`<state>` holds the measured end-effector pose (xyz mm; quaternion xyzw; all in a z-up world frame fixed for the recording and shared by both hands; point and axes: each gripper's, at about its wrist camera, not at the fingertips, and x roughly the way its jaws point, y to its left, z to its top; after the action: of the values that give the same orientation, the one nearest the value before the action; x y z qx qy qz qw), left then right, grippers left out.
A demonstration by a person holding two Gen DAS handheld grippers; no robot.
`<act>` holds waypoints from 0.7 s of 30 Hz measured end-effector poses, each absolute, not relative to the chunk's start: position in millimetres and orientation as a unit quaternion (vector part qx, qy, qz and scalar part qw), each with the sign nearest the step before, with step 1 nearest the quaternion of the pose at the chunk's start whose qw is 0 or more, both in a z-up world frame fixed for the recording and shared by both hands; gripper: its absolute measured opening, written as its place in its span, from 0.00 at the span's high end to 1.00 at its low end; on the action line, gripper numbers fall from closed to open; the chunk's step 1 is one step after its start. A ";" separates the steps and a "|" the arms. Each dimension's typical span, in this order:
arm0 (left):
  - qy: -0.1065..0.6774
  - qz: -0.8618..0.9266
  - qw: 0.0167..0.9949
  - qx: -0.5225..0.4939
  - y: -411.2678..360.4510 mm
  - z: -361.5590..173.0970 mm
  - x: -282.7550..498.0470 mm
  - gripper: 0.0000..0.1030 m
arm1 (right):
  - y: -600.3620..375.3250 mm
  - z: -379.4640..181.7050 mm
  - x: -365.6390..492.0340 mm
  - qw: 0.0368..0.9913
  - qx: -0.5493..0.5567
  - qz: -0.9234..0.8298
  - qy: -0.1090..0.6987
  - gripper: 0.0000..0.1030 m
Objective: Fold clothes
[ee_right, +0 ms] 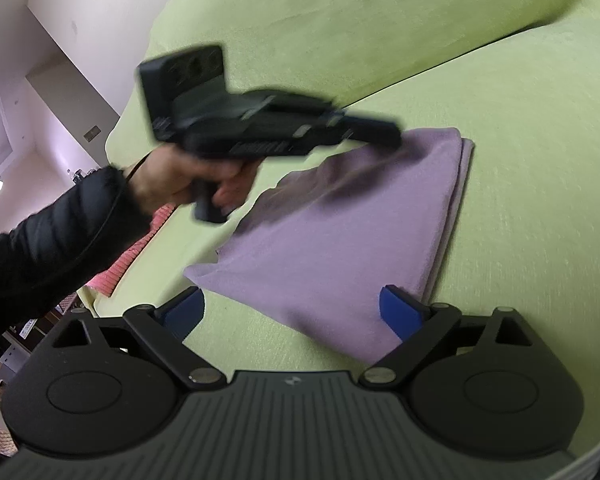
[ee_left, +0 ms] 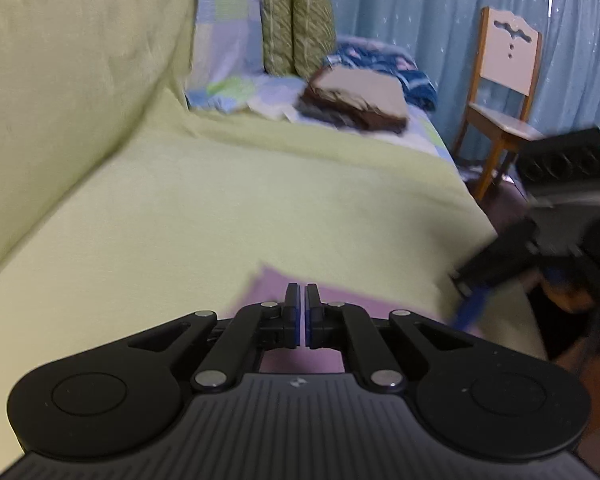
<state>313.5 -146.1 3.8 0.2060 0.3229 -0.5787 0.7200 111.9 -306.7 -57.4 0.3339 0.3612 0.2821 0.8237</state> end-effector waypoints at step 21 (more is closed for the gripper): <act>0.332 -0.499 0.786 0.151 -44.8 3.7 321.1 0.91 | -303.6 -48.6 117.5 0.827 0.336 0.305 0.332 0.09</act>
<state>321.1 -44.8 3.7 0.1512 0.3321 -0.4994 0.7858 117.5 -303.6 -48.6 0.3356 0.3318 0.3048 0.8273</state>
